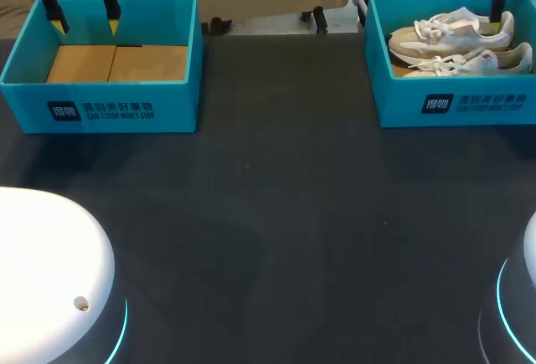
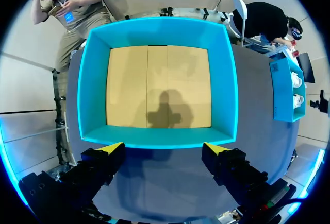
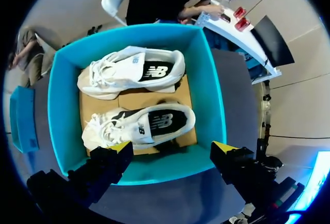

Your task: Take the shoe out of the shoebox, open the shoe tongue, remove and reinsert the insole, then place the shoe into the shoebox

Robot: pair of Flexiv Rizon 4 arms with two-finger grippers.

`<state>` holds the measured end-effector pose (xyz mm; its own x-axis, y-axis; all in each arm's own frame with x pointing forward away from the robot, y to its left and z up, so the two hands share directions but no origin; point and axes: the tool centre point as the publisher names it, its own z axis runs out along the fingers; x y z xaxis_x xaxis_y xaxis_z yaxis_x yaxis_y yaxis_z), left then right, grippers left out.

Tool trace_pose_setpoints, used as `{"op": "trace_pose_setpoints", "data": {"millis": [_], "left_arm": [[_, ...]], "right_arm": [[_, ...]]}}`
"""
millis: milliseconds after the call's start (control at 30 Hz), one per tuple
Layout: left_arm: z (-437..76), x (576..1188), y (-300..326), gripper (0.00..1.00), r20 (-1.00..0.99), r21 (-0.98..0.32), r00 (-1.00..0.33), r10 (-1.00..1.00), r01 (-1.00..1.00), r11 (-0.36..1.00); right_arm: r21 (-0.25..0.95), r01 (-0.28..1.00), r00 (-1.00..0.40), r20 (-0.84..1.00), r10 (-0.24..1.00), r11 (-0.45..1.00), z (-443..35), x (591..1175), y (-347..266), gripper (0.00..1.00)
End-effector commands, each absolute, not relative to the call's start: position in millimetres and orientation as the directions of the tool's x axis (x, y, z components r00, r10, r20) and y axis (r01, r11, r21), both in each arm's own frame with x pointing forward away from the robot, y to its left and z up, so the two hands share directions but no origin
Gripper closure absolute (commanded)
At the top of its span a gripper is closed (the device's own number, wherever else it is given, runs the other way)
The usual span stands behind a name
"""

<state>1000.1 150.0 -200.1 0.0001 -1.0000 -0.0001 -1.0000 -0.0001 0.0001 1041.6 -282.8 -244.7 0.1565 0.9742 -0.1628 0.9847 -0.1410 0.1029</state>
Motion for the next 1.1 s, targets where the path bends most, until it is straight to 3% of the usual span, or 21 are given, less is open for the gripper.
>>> {"op": "trace_pose_setpoints", "data": {"millis": [33, 267, 433, 733, 800, 1100], "left_arm": [[-200.0, 1000.0, 149.9, 0.00, 0.000, 0.000, 0.000, -1.000, -1.000, 0.000], [-200.0, 1000.0, 149.9, 0.00, 0.000, 0.000, 0.000, -1.000, -1.000, 0.000], [-200.0, 1000.0, 149.9, 0.00, 0.000, 0.000, 0.000, -1.000, -1.000, 0.000], [-200.0, 1000.0, 149.9, 0.00, 0.000, 0.000, 0.000, -1.000, -1.000, 0.000], [-200.0, 1000.0, 149.9, 0.00, 0.000, 0.000, 0.000, -1.000, -1.000, 0.000], [-200.0, 1000.0, 149.9, 0.00, 0.000, 0.000, 0.000, -1.000, -1.000, 0.000]], "right_arm": [[0.105, 0.985, 0.152, -0.114, 0.982, -0.140, -251.7, 1050.2, -296.0, 0.00], [0.072, 0.986, 0.156, -0.078, 0.985, -0.151, -275.2, 1053.1, -305.1, 0.02], [0.070, 0.985, 0.160, -0.076, 0.984, -0.155, -294.2, 1051.9, -307.9, 0.28], [0.050, 0.982, 0.185, -0.096, 0.978, -0.181, -316.8, 1060.2, -319.5, 0.25], [0.054, 0.981, 0.191, -0.104, 0.976, -0.187, -321.0, 1062.4, -322.8, 0.31], [0.098, 0.977, 0.200, -0.112, 0.973, -0.190, -336.6, 1064.3, -330.1, 0.35]]}}
